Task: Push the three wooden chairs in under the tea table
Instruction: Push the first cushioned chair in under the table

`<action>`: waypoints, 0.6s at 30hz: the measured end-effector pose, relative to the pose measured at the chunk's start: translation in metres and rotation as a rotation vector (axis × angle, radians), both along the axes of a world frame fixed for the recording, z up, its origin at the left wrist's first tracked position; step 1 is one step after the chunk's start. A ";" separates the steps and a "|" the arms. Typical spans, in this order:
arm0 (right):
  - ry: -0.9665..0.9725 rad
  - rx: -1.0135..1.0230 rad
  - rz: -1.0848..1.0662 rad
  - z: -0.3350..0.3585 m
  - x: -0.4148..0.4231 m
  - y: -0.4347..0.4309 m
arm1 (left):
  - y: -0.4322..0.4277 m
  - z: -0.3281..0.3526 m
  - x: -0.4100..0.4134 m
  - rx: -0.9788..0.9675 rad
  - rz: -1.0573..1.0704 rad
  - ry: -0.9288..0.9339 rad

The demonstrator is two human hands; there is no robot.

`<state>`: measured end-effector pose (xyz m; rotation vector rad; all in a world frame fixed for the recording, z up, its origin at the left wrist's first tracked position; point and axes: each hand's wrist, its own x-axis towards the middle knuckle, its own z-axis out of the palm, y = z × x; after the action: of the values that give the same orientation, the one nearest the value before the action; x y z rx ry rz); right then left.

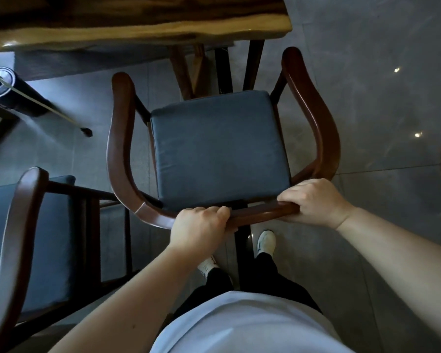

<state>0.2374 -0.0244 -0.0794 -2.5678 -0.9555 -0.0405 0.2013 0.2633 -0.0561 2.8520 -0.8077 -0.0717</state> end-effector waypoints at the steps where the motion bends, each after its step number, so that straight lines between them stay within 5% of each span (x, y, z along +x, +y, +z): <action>1: -0.001 -0.009 -0.018 -0.001 -0.002 0.007 | 0.007 -0.001 0.002 -0.003 -0.003 -0.001; 10: -0.014 -0.052 0.056 0.003 0.030 0.069 | 0.072 0.011 0.055 0.119 -0.042 -0.034; 18: -0.023 -0.201 0.110 0.009 0.069 0.032 | 0.027 0.007 0.067 0.092 0.055 -0.039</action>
<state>0.3059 0.0081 -0.0704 -2.6951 -1.1616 0.0599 0.2686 0.2908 -0.0496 2.9693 -0.7512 -0.0474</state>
